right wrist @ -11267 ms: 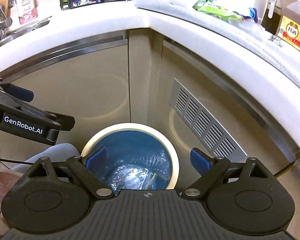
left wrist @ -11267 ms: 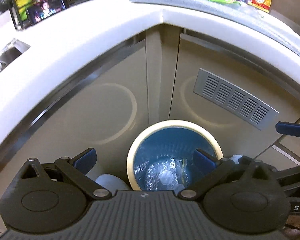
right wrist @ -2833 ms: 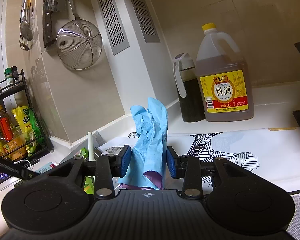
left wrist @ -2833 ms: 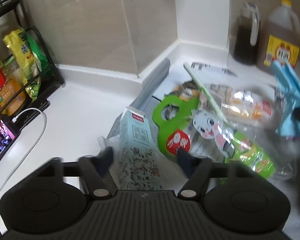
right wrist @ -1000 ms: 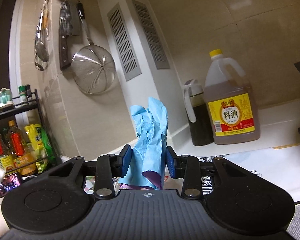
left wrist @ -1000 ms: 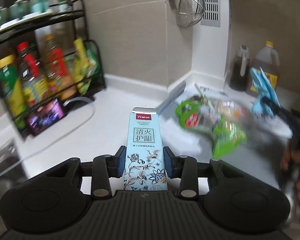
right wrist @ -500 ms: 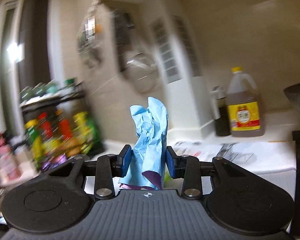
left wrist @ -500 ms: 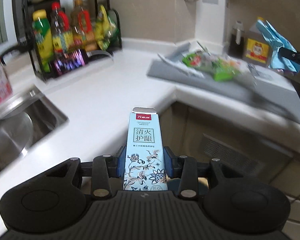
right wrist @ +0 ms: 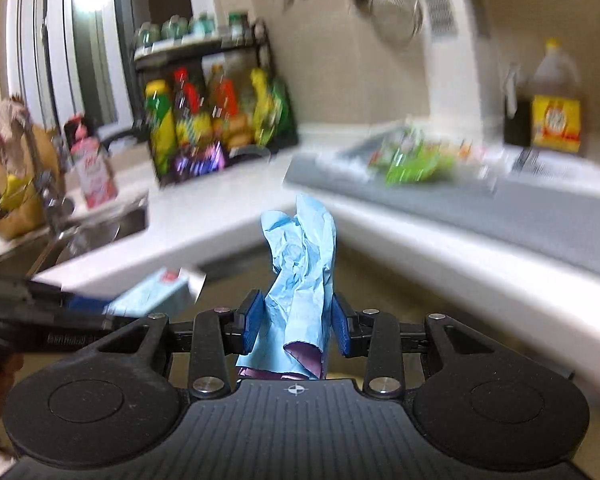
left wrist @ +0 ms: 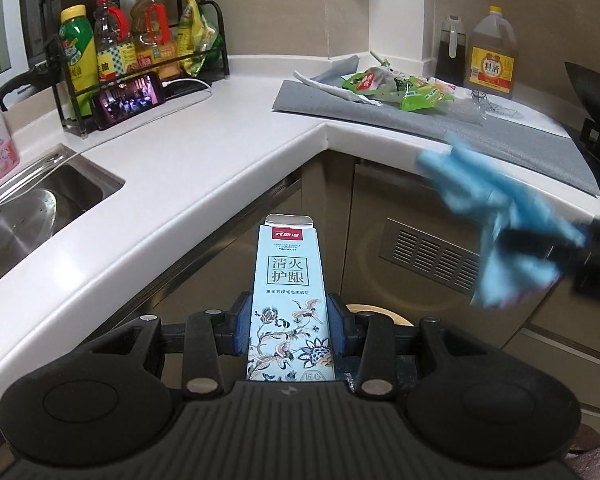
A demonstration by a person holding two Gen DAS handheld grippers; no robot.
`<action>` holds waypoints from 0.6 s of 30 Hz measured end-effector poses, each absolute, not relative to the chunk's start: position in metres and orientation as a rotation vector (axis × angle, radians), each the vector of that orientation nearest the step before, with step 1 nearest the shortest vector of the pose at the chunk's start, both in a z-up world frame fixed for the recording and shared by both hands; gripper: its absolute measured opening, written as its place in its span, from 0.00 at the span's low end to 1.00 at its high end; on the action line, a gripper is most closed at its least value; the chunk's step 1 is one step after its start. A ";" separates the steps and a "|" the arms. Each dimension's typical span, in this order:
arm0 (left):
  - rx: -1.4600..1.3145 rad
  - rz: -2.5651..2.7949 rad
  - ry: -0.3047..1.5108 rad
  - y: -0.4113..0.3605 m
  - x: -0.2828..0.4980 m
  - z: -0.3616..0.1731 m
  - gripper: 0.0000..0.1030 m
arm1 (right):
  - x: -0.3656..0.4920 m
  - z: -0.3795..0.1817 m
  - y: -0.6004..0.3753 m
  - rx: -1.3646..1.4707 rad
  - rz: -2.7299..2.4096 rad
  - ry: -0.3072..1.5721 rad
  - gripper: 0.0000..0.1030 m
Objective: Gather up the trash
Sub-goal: 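Carry the carton and blue glove down over the trash bin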
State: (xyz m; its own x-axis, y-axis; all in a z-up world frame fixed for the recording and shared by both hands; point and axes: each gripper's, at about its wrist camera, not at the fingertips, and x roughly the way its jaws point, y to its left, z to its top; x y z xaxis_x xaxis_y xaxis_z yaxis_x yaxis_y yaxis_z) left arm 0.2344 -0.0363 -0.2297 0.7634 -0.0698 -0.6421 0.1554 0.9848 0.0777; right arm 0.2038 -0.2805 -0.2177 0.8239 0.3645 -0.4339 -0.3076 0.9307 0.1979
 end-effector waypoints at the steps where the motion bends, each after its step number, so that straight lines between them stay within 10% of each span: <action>1: 0.125 -0.123 0.694 -0.035 0.234 -0.230 0.42 | 0.203 -0.220 -0.276 0.109 0.363 0.503 0.38; 18: 0.135 -0.116 0.732 -0.035 0.243 -0.239 0.42 | 0.214 -0.245 -0.260 0.051 0.347 0.641 0.38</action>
